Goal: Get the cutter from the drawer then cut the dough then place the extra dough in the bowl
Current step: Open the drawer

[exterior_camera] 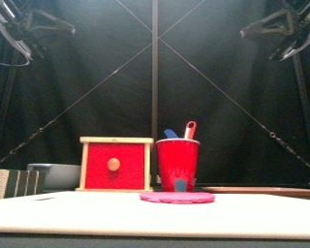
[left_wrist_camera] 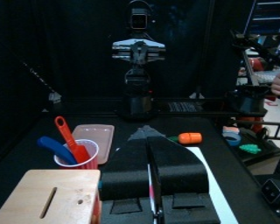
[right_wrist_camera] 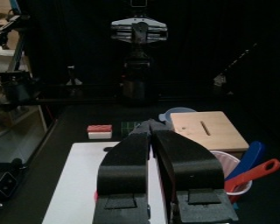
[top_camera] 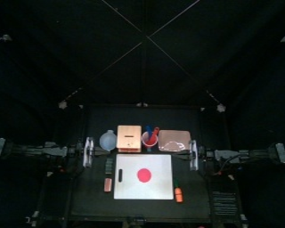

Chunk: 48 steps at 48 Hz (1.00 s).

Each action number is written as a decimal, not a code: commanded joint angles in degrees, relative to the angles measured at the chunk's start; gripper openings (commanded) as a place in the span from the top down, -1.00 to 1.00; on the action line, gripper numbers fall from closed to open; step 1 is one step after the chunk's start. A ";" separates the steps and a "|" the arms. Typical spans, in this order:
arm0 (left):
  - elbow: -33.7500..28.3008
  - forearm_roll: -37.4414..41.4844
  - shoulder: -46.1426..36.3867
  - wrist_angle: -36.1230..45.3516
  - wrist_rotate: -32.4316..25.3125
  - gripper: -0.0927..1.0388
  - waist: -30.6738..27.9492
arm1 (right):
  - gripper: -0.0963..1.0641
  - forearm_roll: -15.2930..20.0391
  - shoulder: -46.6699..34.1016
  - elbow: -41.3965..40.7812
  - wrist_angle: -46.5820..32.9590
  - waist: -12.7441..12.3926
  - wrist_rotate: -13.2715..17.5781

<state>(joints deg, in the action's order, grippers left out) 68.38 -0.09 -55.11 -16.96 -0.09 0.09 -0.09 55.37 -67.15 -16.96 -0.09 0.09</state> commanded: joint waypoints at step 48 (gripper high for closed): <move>-1.93 -50.71 27.60 -30.41 11.34 0.85 11.95 | 0.80 -6.68 -68.82 51.06 12.74 -15.47 0.44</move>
<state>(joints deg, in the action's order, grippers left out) 68.03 -50.71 -29.18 -44.21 10.63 11.16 -6.59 -13.54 -19.25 -5.80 -15.12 0.70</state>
